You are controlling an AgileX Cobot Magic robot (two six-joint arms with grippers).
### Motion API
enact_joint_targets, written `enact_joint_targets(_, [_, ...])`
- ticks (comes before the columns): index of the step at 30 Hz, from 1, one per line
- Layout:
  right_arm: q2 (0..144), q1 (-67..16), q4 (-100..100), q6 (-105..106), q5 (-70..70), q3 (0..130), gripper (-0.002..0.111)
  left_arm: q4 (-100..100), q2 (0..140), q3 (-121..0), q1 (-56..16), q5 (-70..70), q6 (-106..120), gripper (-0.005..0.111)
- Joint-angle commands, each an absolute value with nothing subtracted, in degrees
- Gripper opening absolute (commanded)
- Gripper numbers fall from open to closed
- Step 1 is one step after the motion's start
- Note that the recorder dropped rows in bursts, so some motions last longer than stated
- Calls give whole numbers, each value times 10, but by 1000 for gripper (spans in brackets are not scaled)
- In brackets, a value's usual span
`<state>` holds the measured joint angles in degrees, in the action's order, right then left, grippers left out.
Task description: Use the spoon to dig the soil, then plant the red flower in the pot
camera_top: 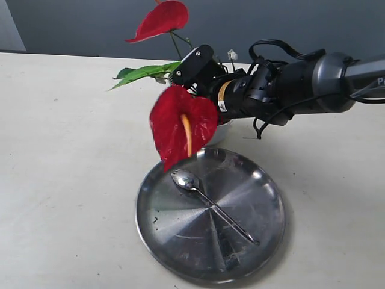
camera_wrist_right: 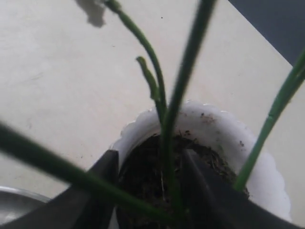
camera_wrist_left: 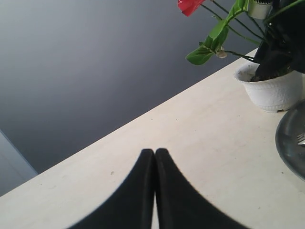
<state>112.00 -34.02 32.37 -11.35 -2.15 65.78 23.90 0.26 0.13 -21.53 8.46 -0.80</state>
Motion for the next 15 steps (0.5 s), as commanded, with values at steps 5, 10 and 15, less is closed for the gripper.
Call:
enact_joint_targets(5, [1134, -337, 313, -122, -111, 641, 49, 235, 0, 0, -219, 77, -11, 1])
enact_joint_targets(10, [1128, -337, 305, -122, -132, 641, 49, 235, 0, 0, -219, 77, -11, 1])
enact_joint_targets(15, [1119, -337, 298, -122, -134, 641, 49, 235, 0, 0, -219, 77, -11, 1])
